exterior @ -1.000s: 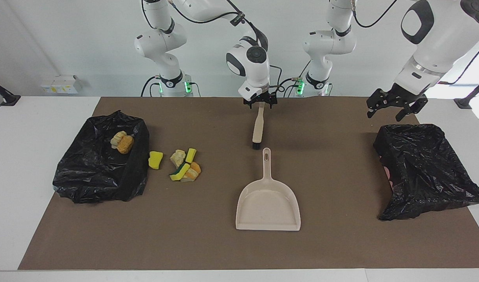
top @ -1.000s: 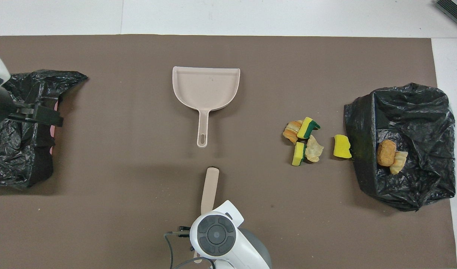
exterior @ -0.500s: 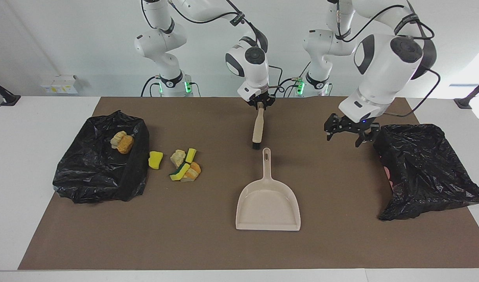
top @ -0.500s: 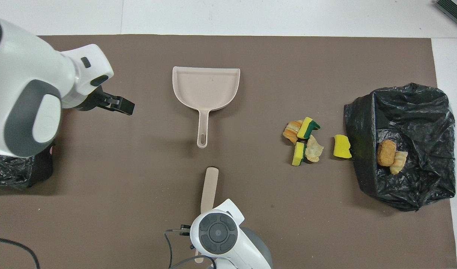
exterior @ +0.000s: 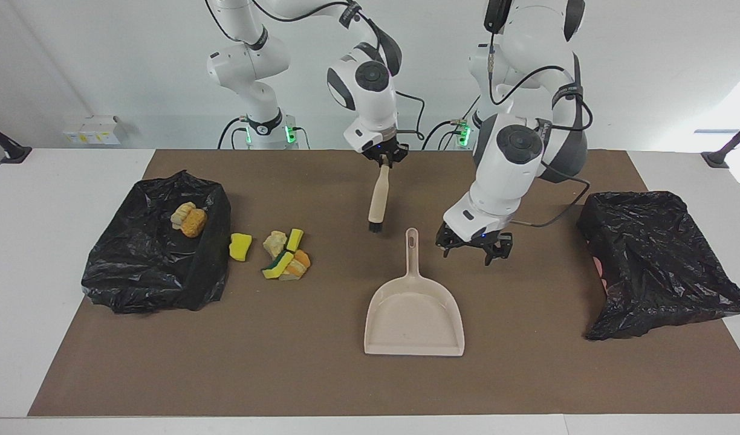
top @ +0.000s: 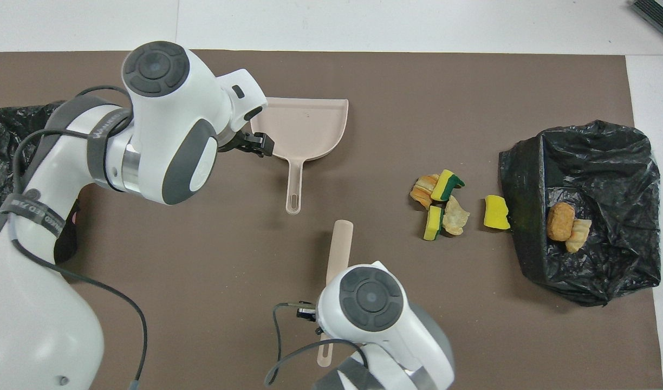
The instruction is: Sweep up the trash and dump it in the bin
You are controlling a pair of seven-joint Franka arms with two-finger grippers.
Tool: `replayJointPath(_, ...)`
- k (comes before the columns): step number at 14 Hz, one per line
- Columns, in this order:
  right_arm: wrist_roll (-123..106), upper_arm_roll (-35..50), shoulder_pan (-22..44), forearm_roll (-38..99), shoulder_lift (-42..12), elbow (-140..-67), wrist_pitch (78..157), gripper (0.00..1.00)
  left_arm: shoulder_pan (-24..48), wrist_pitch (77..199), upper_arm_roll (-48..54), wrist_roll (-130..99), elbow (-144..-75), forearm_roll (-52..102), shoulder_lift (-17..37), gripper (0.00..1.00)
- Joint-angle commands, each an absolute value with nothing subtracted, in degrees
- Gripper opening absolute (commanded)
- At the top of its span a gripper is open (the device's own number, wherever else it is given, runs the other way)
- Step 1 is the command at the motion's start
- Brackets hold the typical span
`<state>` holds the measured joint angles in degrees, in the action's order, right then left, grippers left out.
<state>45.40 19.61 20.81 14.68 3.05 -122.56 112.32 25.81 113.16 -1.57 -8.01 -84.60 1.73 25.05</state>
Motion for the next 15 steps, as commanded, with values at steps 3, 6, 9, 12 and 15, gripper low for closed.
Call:
replayJointPath(3, 36.16, 20.13, 9.96, 0.12, 8.26, -124.19, 99.69, 0.0, 29.88, 116.7, -2.46, -14.83, -83.32, 0.09, 27.33, 1.0)
replayJointPath(6, 26.83, 20.13, 3.54, -10.35, 8.26, -125.67, 96.77, 0.0, 34.0, 117.85, -2.64, -20.97, -84.8, -3.4, 29.44, 1.0)
replayJointPath(9, 18.92, 20.13, -3.58, -15.19, 8.17, -127.53, 97.65, 0.0, 34.54, 119.27, -2.46, -23.29, -86.92, -4.57, 29.44, 1.0)
replayJointPath(12, 17.67, 20.13, -4.83, -17.67, 7.48, -129.63, 99.04, 0.0, 34.72, 118.83, -2.29, -23.29, -89.37, -2.48, 28.48, 0.97)
replayJointPath(15, 17.4, 20.21, -5.01, -19.41, 5.02, -131.21, 102.46, 0.0, 34.89, 118.39, -2.29, -23.2, -89.82, 2.54, 28.3, 0.81)
